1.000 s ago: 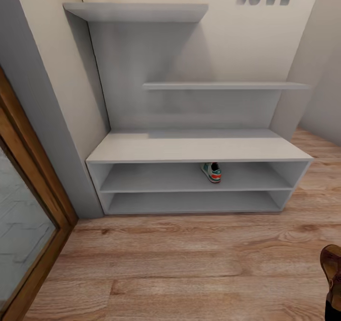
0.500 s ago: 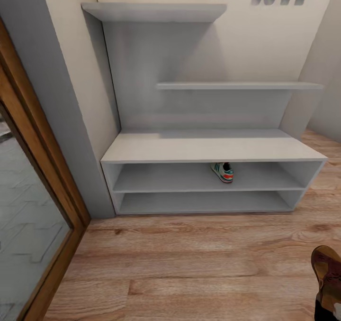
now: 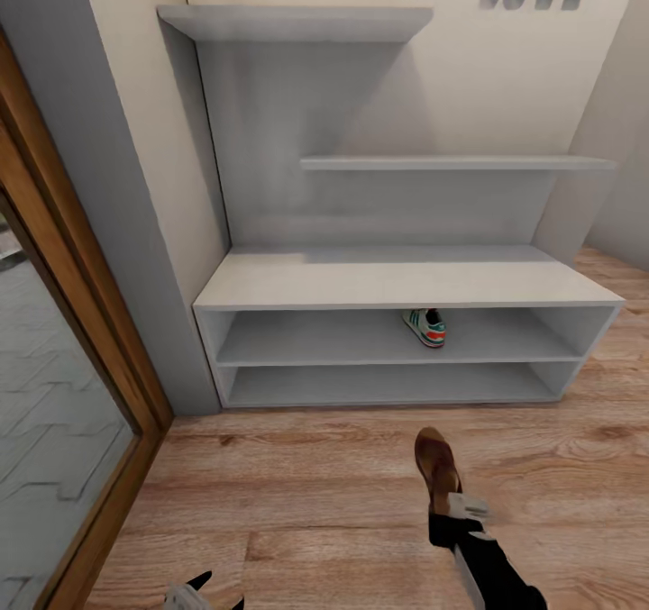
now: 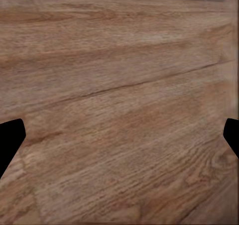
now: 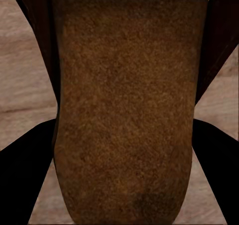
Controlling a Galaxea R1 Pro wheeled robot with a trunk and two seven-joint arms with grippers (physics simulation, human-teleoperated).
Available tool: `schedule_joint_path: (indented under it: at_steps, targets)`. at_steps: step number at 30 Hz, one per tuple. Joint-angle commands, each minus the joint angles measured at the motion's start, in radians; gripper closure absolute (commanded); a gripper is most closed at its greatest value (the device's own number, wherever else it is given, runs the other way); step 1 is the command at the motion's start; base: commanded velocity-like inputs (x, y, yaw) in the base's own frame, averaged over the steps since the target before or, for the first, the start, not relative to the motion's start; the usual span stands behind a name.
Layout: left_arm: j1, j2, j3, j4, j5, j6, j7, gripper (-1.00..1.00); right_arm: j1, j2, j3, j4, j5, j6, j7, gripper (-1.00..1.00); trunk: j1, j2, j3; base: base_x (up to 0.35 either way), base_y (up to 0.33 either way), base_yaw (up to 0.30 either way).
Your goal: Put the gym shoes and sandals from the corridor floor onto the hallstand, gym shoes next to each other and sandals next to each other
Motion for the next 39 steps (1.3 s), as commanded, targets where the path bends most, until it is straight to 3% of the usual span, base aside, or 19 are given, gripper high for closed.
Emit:
schedule_joint_path:
  at_steps: [1, 2, 5, 8, 14, 17, 23, 24, 26, 30, 39]
  targets:
    - [0.001, 0.001, 0.003, 0.001, -0.002, -0.005, -0.010, -1.00, -0.009, 0.017, 0.000, -0.024, 0.016, 0.047, 0.001, 1.00, 0.000, 0.000, -0.001, 0.000, 0.000, 0.000]
    - [0.003, 0.003, 0.003, 0.002, -0.002, -0.007, -0.017, -1.00, -0.030, 0.045, 0.016, -0.054, 0.021, 0.115, -0.002, 1.00, 0.000, 0.000, -0.001, 0.000, 0.000, 0.000]
    - [0.003, 0.009, 0.002, 0.003, -0.005, -0.011, -0.026, -1.00, -0.090, 0.091, 0.064, -0.083, 0.028, 0.206, -0.035, 1.00, 0.000, 0.000, -0.001, 0.000, 0.000, 0.000]
    - [0.003, 0.014, 0.001, 0.002, -0.008, -0.034, -0.031, -1.00, -0.153, 0.121, 0.117, -0.085, 0.030, 0.248, -0.112, 1.00, 0.000, 0.000, -0.001, 0.000, 0.000, 0.000]
    - [0.004, 0.019, -0.007, 0.003, -0.011, -0.073, -0.037, -1.00, -0.231, 0.121, 0.159, -0.060, 0.028, 0.272, -0.226, 1.00, 0.000, 0.000, -0.001, 0.000, 0.000, 0.000]
    - [0.004, 0.020, -0.009, 0.003, -0.012, -0.080, -0.056, -1.00, -0.254, 0.121, 0.164, -0.055, 0.027, 0.276, -0.244, 1.00, 0.000, 0.000, -0.001, 0.000, 0.000, 0.000]
    - [0.004, 0.023, 0.002, 0.001, -0.010, -0.086, -0.199, -1.00, -0.308, 0.121, 0.170, -0.056, 0.027, 0.281, -0.263, 1.00, 0.000, 0.000, -0.001, 0.000, 0.000, 0.000]
    - [0.003, 0.037, 0.004, 0.003, -0.006, -0.087, -0.221, -1.00, -0.318, 0.121, 0.170, -0.076, 0.027, 0.282, -0.264, 1.00, 0.000, 0.000, -0.001, 0.000, 0.000, 0.000]
    - [0.004, 0.054, 0.004, 0.004, -0.002, -0.086, -0.228, -1.00, -0.321, 0.121, 0.171, -0.095, 0.027, 0.280, -0.264, 1.00, 0.000, 0.000, -0.001, 0.000, 0.000, 0.000]
    - [0.003, 0.061, 0.004, 0.005, -0.002, -0.086, -0.229, -1.00, -0.323, 0.121, 0.171, -0.103, 0.027, 0.279, -0.264, 1.00, 0.000, 0.000, -0.001, 0.000, 0.000, 0.000]
    - [0.003, 0.064, 0.013, 0.005, -0.002, -0.079, -0.226, -1.00, -0.323, 0.121, 0.172, -0.100, 0.027, 0.279, -0.263, 1.00, 0.000, 0.000, -0.001, 0.000, 0.000, 0.000]
